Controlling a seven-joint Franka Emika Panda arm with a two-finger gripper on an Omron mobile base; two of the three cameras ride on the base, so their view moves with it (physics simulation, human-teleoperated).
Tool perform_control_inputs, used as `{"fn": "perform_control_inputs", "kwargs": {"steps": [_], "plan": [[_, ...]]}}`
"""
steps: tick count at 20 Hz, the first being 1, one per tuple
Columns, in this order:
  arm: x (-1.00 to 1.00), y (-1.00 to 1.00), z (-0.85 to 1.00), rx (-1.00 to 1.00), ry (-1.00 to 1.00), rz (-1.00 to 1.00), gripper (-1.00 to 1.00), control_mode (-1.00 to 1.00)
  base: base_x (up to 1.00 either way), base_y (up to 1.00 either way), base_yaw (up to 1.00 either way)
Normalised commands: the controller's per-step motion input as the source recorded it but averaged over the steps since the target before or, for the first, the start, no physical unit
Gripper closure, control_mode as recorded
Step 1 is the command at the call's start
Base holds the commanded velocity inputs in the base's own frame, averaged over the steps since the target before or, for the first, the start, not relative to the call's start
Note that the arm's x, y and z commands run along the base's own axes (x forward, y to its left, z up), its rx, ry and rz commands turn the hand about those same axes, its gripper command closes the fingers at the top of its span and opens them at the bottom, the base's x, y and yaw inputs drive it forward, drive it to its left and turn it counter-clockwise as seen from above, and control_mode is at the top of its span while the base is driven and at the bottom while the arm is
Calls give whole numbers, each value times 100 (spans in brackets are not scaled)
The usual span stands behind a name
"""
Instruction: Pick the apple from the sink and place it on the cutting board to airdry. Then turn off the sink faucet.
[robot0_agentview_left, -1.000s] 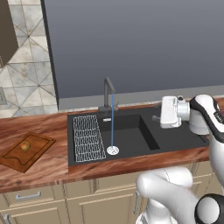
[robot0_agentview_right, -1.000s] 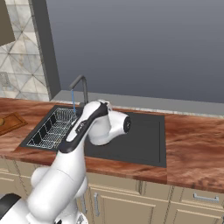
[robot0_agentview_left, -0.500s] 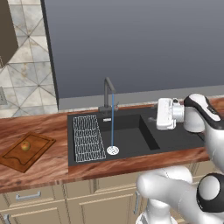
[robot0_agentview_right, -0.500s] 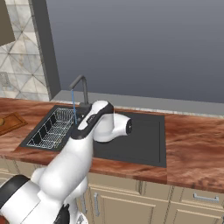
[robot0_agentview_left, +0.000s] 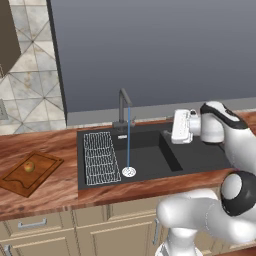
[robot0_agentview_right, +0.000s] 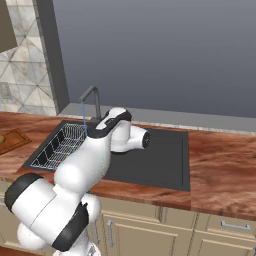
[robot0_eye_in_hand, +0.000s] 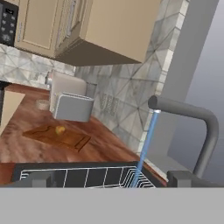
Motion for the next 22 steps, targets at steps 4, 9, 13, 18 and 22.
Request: {"fn": "perform_control_inputs", "kwargs": {"steps": [4,9,13,18,22], "plan": [[35,0,-1,-4,1,3,-100,-100,0,0,0],[31,0,-15,-4,2,3,-100,-100,0,0,0],[29,0,-19,-6,2,4,-100,-100,0,0,0],[30,0,-6,-5,3,4,-100,-100,0,0,0],[18,0,-7,-2,0,2,-100,-100,0,0,0]]}}
